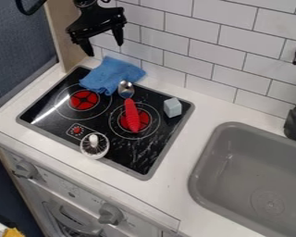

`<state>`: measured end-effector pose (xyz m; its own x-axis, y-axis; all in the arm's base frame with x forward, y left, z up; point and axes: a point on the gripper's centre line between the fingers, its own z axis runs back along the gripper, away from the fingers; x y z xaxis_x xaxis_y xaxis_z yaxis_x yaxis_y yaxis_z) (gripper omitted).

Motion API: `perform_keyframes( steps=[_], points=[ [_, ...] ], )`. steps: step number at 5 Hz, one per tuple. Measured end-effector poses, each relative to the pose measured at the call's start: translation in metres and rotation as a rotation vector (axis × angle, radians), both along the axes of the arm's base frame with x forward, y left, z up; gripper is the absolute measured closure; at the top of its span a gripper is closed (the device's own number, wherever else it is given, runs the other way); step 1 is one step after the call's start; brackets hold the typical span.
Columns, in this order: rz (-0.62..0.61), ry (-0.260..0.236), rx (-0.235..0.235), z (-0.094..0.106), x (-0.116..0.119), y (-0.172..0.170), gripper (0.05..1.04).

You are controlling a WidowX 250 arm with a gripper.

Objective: Take the red object and put it on the right burner

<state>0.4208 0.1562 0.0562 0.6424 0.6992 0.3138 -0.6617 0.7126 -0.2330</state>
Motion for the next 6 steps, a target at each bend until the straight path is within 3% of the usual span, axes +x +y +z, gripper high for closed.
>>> perform_keyframes(
  steps=[2,3,4,6],
  points=[
    [0.005,0.08,-0.024,-0.031,-0.018,-0.011,0.084],
    [-0.026,0.059,-0.011,-0.022,-0.026,-0.028,0.084],
    [-0.052,0.062,-0.027,-0.025,-0.039,-0.044,0.084],
    [-0.142,0.106,-0.032,-0.043,-0.046,-0.076,0.084]
  ],
)
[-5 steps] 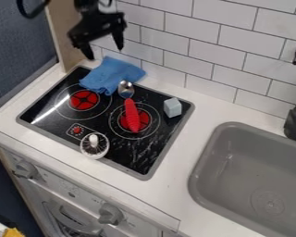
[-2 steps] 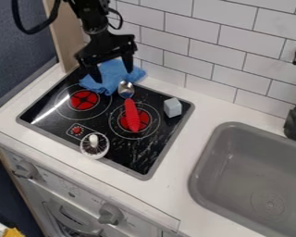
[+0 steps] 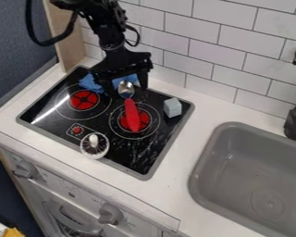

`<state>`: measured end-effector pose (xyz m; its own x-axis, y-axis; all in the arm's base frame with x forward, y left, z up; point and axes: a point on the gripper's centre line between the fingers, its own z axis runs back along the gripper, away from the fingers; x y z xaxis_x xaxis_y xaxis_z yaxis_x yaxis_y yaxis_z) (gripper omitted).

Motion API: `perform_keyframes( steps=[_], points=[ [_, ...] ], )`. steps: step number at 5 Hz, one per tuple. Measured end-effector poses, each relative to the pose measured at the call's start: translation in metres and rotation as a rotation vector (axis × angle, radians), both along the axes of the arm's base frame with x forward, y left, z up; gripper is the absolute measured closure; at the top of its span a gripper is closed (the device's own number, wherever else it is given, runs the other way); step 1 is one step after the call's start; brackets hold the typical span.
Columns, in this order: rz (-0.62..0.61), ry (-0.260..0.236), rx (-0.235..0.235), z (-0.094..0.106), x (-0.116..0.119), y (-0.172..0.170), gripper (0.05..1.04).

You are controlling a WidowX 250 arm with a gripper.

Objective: Take the red object and put it on the right burner

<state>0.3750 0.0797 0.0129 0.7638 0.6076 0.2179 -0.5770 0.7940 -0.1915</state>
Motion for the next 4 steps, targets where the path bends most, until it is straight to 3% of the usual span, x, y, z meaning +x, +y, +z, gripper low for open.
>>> perform_keyframes(
  steps=[2,3,4],
  points=[
    [-0.023,0.062,0.01,-0.031,-0.006,-0.004,0.084],
    [-0.027,0.094,0.013,-0.043,-0.008,-0.004,0.142],
    [-0.036,0.123,0.066,-0.046,-0.004,-0.004,0.427]
  ],
)
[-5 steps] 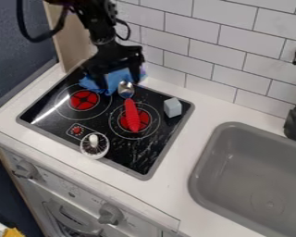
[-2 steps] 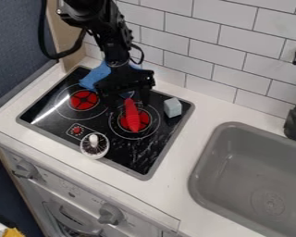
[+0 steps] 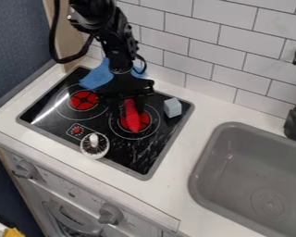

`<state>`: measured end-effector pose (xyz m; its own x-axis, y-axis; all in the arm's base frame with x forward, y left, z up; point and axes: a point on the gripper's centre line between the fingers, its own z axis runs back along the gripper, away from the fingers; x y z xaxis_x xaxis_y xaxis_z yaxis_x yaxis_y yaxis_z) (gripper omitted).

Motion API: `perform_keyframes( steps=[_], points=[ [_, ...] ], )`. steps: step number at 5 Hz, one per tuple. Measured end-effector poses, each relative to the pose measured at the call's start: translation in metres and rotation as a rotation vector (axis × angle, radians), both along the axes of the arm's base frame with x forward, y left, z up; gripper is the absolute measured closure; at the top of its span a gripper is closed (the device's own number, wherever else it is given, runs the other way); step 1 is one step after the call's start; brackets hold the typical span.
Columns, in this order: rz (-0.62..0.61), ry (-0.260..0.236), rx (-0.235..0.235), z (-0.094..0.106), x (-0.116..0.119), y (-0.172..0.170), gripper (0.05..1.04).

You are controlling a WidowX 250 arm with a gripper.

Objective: Take the red object and put it on the right burner

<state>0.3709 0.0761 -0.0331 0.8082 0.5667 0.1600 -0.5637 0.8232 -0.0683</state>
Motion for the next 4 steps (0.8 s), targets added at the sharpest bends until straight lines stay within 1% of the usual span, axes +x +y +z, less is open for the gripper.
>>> perform_keyframes(
  steps=[1,2,3,4],
  points=[
    [0.01,-0.005,-0.002,-0.001,0.0,-0.002,0.685],
    [0.011,-0.022,-0.01,-0.001,-0.005,-0.004,0.709],
    [-0.013,-0.013,-0.016,0.001,-0.011,-0.009,0.709],
    [-0.077,-0.048,-0.04,0.016,-0.019,-0.028,0.709]
  ],
)
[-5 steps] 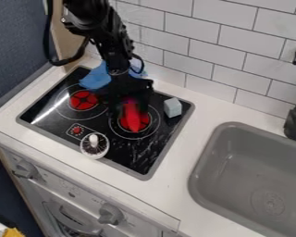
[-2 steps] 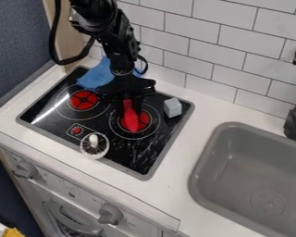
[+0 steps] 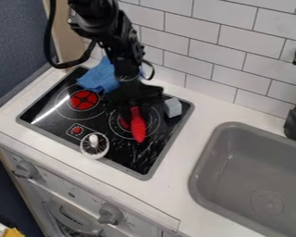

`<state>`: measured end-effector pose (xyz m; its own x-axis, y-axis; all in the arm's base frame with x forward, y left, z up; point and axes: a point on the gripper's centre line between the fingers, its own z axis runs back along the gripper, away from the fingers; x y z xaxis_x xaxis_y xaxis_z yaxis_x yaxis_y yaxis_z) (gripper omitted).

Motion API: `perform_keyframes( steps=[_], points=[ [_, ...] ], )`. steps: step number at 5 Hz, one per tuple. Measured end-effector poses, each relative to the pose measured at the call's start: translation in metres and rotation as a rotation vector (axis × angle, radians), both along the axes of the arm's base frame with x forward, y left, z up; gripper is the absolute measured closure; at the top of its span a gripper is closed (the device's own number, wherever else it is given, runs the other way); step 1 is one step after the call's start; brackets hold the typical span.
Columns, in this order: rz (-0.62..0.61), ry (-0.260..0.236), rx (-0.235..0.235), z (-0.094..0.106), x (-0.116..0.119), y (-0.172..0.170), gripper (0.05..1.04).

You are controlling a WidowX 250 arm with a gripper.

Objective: Take the red object and put it on the right burner

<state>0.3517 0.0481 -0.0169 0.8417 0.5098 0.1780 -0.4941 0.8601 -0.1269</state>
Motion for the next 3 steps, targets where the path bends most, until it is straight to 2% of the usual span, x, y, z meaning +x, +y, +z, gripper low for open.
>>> perform_keyframes(
  steps=[1,2,3],
  points=[
    [-0.047,-0.058,-0.024,0.021,-0.007,-0.01,0.709],
    [-0.112,-0.099,-0.072,0.035,-0.016,-0.028,0.709],
    [-0.212,-0.135,-0.083,0.045,-0.016,-0.057,0.709]
  ],
)
